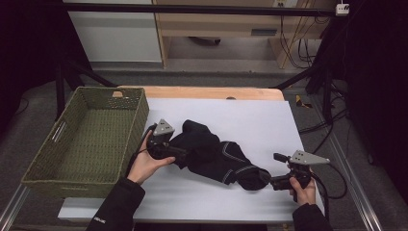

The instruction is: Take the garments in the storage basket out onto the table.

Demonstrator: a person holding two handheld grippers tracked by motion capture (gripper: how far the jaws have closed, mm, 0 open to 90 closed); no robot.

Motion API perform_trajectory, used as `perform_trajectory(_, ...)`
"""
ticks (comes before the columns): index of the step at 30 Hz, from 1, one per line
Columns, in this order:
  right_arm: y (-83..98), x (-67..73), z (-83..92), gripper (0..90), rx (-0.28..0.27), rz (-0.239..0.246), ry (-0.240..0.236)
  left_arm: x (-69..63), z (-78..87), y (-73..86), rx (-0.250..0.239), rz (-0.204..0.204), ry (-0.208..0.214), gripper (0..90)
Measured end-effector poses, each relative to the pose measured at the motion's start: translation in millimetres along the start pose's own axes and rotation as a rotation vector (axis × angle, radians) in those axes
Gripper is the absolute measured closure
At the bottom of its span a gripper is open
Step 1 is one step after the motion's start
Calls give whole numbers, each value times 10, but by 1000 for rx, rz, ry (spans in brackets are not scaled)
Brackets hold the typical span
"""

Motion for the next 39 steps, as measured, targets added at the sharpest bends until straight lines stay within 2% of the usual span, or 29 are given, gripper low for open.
perform_trajectory(4, 4, 32, -26, 31, 6, 4, -8, -129, 19, 143, -7, -14, 15, 39)
perform_trajectory(6, 6, 48, -34, 31, 11, 6, -10, -158, 73, 206, -5, -22, 1, 32)
perform_trajectory(8, 3, 62, -41, 31, 10, 9, -10, -159, 155, 243, -22, -7, -11, 25)
perform_trajectory(11, -2, 92, -54, 31, 10, 10, -14, -142, 302, 284, -39, -1, -55, 22)
perform_trajectory(13, -6, 120, -66, 30, 13, 8, -19, -166, 397, 308, -60, 17, -57, 20)
perform_trajectory(17, -14, 181, -92, 29, 21, 9, -23, -247, 510, 392, -73, 13, -77, 18)
perform_trajectory(24, -19, 363, -215, 28, 51, 18, -25, -346, 472, 584, -25, 16, -86, 20)
perform_trajectory(27, 20, 464, -318, 28, 96, 37, -11, -336, 454, 658, -14, 25, -88, 27)
perform_trajectory(30, 73, 556, -436, 32, 144, 51, 7, -290, 448, 705, -3, 31, -113, 65)
perform_trajectory(33, 126, 654, -537, 54, 176, 69, 7, -228, 434, 747, -4, 42, -129, 170)
perform_trajectory(39, 173, 740, -697, 160, 193, 64, 23, -161, 405, 792, 14, 48, -145, 358)
Point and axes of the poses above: each handheld gripper's, and its own axes: z roughly backward along the jaws, y roughly out of its underside, x roughly to its left, the point moved 7 cm from there along -z, roughly forward along the jaws, and after that the axes turned 15 degrees about -z, right-handed, at the moved point
